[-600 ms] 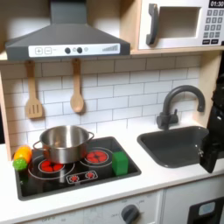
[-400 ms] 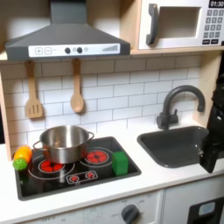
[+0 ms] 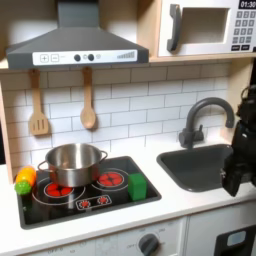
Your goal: Reach green block
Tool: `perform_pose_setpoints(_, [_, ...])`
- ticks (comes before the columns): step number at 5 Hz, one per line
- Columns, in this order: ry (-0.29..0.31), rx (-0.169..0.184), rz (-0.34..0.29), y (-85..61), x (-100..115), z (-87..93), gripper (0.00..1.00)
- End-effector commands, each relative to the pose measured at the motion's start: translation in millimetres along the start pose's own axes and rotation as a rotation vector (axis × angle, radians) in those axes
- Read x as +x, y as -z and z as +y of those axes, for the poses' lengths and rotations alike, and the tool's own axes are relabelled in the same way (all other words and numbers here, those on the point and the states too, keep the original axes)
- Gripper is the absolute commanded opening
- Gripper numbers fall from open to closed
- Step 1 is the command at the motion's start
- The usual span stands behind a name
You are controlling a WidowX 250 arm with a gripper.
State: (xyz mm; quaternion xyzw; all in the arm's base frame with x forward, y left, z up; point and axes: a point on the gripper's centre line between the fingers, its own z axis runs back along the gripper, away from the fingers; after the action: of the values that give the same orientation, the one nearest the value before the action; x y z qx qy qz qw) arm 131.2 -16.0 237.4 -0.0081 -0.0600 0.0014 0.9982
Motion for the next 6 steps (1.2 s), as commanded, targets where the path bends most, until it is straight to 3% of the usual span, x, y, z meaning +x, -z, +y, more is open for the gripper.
perform_pose_setpoints(1, [-0.026,0.044,-0.022,5.4,24.5,18.2,1.00])
perform_pose_setpoints(2, [-0.024,0.073,-0.042,7.4,40.2,26.8,1.00])
perform_pose_setpoints(6, [-0.053,0.089,-0.072,15.4,92.0,51.5,1.00])
